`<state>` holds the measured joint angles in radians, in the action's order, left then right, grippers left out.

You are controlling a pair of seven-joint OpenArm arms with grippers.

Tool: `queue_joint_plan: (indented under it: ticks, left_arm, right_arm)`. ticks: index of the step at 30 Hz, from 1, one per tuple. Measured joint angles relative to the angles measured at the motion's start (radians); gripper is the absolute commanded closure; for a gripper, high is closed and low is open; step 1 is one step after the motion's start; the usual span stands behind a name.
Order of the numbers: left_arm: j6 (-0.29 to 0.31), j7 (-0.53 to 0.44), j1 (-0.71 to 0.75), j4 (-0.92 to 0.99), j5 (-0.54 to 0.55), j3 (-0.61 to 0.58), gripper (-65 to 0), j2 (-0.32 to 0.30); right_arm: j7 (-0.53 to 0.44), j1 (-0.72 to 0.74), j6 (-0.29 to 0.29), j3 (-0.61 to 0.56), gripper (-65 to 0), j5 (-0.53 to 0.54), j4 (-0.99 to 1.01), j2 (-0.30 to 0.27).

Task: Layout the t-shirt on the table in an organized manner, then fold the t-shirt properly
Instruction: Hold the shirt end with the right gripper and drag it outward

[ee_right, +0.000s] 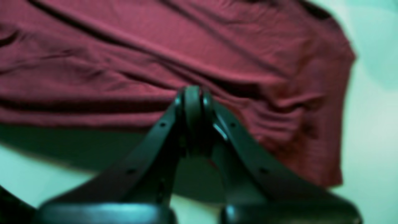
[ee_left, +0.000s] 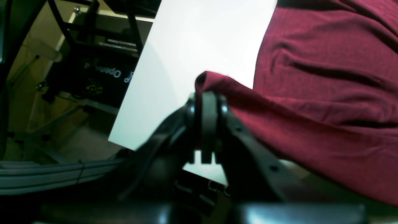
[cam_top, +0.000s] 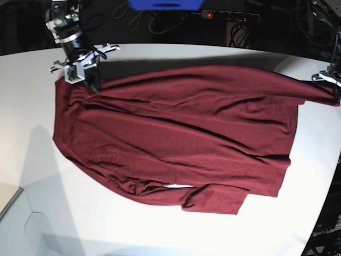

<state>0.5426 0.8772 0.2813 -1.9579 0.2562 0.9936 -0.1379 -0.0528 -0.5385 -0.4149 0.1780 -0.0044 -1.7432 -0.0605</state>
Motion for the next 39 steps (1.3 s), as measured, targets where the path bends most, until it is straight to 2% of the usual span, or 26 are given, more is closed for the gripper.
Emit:
queue_joint_plan:
  ticks: [4,8,15,27,33,39]
  left_arm:
    - [0.000,0.001,-0.034,0.000,0.000,0.000,0.0,0.003]
    - [0.000,0.002,-0.087,0.000,-0.004,0.000,0.0,0.002]
    - [0.000,0.002,-0.132,0.021,-0.009,-0.004,0.0,0.003]
    - [-0.008,0.002,-0.183,0.162,-0.019,-0.033,0.0,0.001]
    - [-0.008,0.001,-0.188,0.197,-0.019,-0.032,0.0,0.002]
    - [-0.008,-0.003,-0.208,0.227,-0.017,-0.034,0.0,0.002]
  right_arm:
    - [0.004,0.008,0.000,0.009,0.0,0.001,0.002,0.000]
    - [0.013,0.053,-0.056,0.031,0.0,-0.002,0.005,0.008]
    - [0.016,0.113,-0.107,0.035,0.0,-0.006,0.030,0.008]
    - [0.015,0.251,-0.121,0.035,0.0,-0.007,0.161,0.003]
    - [0.015,0.269,-0.121,0.034,0.0,-0.007,0.178,-0.025]
    - [0.019,0.305,-0.121,0.038,0.0,-0.014,0.217,-0.030]
